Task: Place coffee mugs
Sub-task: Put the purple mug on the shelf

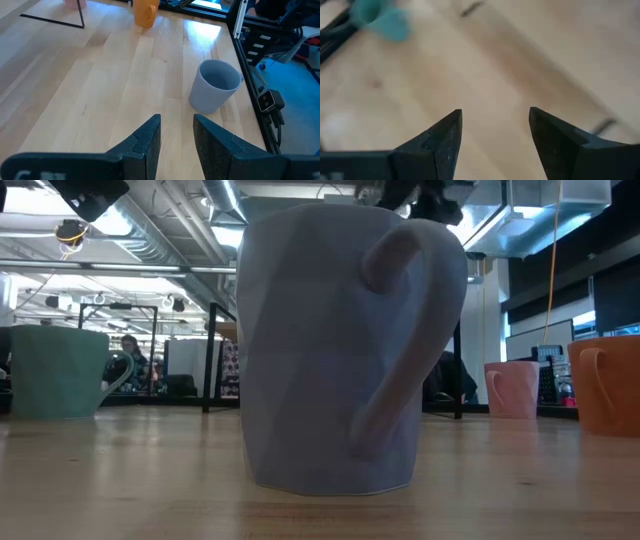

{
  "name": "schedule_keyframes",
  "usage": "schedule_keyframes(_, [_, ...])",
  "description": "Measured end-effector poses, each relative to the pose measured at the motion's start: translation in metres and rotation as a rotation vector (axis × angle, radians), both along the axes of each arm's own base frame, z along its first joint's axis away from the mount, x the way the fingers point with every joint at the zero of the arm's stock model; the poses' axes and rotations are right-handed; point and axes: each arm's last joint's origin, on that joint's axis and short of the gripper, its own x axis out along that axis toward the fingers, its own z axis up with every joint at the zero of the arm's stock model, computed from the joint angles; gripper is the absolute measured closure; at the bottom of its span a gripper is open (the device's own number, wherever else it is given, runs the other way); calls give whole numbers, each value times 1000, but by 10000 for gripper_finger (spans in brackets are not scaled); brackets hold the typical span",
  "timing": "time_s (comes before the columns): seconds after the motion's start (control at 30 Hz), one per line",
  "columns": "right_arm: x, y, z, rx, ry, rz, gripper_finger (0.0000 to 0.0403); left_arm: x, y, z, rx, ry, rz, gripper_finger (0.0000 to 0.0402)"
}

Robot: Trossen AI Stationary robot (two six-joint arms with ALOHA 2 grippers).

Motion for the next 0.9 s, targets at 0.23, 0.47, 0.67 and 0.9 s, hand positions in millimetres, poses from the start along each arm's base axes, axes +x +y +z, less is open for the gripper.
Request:
schedule_keyframes(0.23, [9, 85, -36, 25, -49, 186, 185, 0, 0, 0, 0, 0, -1, 292])
schedule_keyframes(0.47, [18, 138, -76, 82, -88, 249, 185, 0, 0, 0, 0, -1, -1, 292])
schedule_keyframes(0.67, [36, 167, -102, 143, -110, 336, 185, 0, 0, 0, 0, 0, -2, 292])
schedule_keyframes(0.9, [59, 179, -114, 195, -87, 386, 185, 0, 0, 0, -1, 1, -5, 292])
